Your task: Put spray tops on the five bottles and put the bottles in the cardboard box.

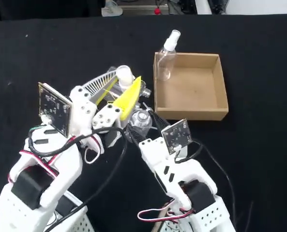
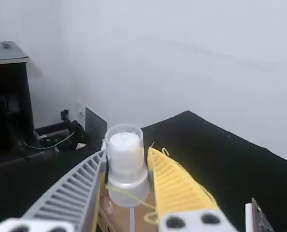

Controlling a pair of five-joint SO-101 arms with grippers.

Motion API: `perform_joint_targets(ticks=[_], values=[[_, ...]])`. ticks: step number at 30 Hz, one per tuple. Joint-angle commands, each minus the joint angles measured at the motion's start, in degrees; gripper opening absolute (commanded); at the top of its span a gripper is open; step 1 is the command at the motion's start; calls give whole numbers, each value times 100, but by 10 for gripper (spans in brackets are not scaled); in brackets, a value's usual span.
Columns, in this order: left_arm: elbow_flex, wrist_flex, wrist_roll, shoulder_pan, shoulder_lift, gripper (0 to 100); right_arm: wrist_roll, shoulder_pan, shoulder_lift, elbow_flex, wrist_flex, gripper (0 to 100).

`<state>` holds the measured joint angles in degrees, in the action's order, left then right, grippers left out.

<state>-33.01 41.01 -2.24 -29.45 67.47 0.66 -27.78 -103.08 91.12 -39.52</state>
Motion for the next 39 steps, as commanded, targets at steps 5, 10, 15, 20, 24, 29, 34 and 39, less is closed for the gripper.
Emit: perform_joint_targets(ticks=[5,10,15,20,24,29,34,39], values=[[462,167,18,-92,-70,29,9,-62,-708,-22,176,11],[857,176,26,-57,-79,29,9,-62,-708,-22,176,11],[1455,615,26,-92,-123,29,9,-62,-708,-22,176,11],[1305,774,26,-92,-123,29,9,-62,-708,40,202,11],[1077,712,26,-295,-123,29,9,-62,-708,57,202,11],[655,554,26,-453,-123,29,9,-62,-708,57,202,11],[312,545,35,-374,-114,29,9,-53,-708,57,202,11],[382,325,35,-101,-114,29,9,-53,-708,57,202,11]])
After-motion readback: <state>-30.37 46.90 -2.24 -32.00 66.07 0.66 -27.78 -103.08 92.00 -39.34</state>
